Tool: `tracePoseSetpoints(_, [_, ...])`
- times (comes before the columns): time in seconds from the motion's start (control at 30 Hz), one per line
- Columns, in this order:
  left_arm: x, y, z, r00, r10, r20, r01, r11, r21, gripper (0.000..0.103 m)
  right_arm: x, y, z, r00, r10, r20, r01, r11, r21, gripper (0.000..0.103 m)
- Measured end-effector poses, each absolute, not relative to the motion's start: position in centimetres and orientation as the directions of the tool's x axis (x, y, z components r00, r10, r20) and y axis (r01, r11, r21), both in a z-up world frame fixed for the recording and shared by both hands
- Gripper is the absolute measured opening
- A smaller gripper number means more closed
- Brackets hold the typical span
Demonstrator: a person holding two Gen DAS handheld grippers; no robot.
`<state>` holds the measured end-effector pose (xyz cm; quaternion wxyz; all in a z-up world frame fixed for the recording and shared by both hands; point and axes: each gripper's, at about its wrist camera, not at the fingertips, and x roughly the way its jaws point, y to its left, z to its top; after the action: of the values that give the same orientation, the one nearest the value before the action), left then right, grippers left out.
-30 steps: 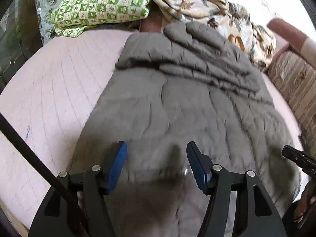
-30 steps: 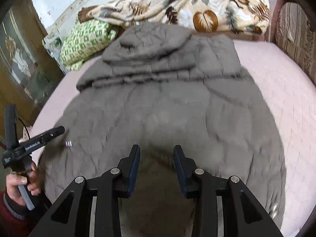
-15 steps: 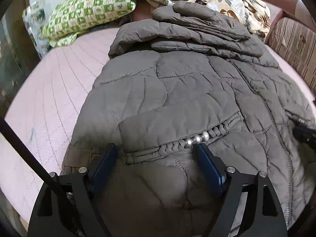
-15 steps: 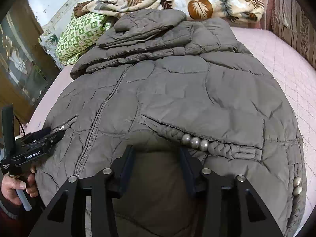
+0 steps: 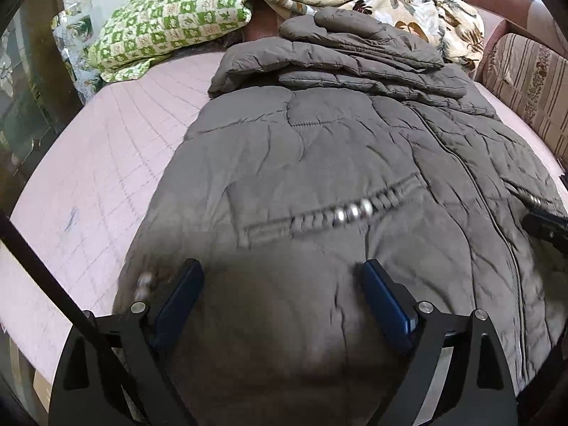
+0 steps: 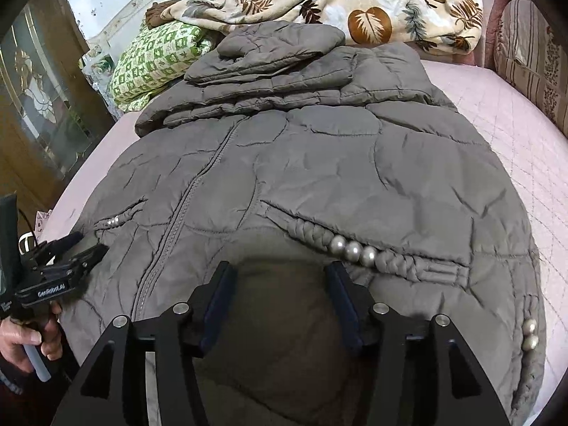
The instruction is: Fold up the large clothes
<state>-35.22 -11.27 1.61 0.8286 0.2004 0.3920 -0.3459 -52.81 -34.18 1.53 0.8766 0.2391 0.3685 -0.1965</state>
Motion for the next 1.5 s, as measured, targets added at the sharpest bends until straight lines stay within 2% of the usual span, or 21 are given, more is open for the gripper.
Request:
tracePoseSetpoints(0.2, [-37.2,-9.2,1.4,0.460,-0.445,-0.768,0.732,0.680,0.045,0.091,-55.4,-33.5,3.0,0.694,-0.176,-0.698,0.516,0.798,0.311,0.061])
tracePoseSetpoints(0.47, [-37.2,-8.5,0.5,0.447,-0.492,-0.747,0.716,0.698,-0.031,0.102,-57.7,-32.4,1.7,0.661,-0.175,-0.729,0.512,0.816,0.269,0.061])
tracePoseSetpoints(0.6, [-37.6,-8.9,0.2,0.489,-0.483,-0.726,0.697,0.717,-0.007,0.103,-58.9,-31.4,1.8,0.669,-0.179,-0.722,0.504,0.823,0.262,0.061])
tracePoseSetpoints(0.93, [-38.3,-8.8,0.5,0.527,-0.481,-0.701,0.700,0.714,0.037,0.103,-62.1,-32.6,3.0,0.761,-0.133,-0.635,0.499,0.744,0.444,0.061])
tracePoseSetpoints(1.27, [-38.5,-7.7,2.1,0.517,-0.504,-0.692,0.700,0.715,0.001,0.103,-67.9,-35.2,4.5,0.758,-0.238,-0.607,0.574,0.686,0.447,0.061])
tracePoseSetpoints(1.5, [-36.3,-3.7,3.7,0.522,-0.494,-0.695,0.615,0.783,-0.093,0.103,-71.7,-38.6,5.1,0.731,-0.319,-0.603,0.636,0.638,0.434,0.062])
